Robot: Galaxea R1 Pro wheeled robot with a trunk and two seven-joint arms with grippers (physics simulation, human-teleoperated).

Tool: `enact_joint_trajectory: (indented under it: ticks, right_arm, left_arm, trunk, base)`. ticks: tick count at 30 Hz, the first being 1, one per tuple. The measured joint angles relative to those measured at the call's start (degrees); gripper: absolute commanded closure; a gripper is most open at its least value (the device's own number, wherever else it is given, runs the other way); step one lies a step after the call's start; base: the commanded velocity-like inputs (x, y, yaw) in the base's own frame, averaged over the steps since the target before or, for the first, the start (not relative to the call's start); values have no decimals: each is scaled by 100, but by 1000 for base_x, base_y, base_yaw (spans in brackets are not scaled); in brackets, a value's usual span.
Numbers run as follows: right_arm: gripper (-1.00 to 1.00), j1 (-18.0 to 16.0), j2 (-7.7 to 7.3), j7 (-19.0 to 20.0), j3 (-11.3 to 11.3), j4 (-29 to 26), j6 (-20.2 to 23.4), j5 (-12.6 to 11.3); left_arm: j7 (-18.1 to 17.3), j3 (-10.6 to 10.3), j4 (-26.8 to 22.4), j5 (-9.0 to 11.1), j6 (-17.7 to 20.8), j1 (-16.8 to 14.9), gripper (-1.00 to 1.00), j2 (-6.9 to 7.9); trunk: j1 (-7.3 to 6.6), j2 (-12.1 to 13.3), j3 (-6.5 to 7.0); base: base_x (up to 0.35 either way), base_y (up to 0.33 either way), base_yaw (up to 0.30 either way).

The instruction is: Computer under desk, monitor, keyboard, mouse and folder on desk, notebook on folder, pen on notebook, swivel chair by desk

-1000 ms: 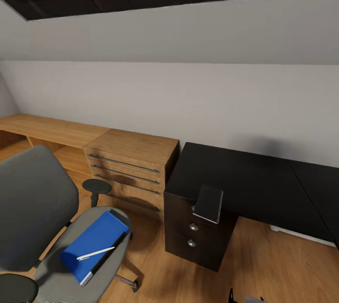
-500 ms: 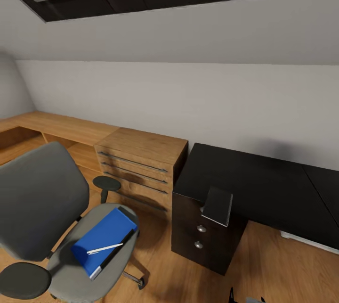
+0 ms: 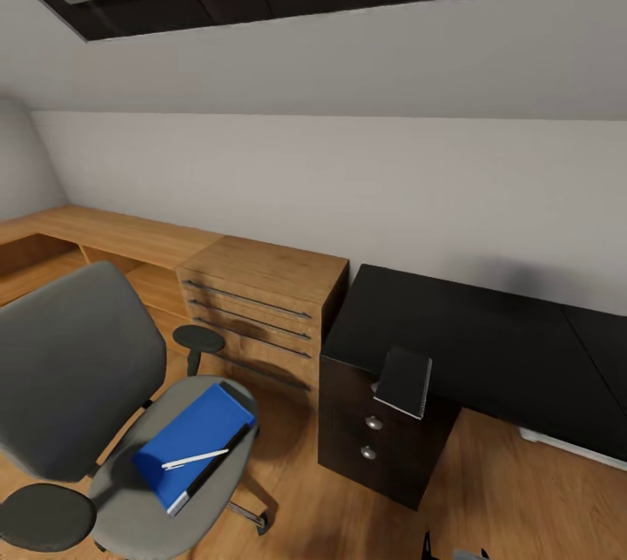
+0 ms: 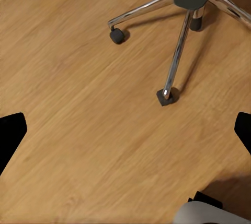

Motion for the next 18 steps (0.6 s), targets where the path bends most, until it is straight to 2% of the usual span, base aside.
enact_joint_trajectory:
  ticks: [18]
  right_arm:
    - [-100, 0, 9, 3, 22, 42, 24, 5]
  left_arm:
    - [-5, 9, 0, 0, 9, 0, -100, 0]
  trunk:
    - [0, 0, -26]
  base:
    - [0, 0, 264]
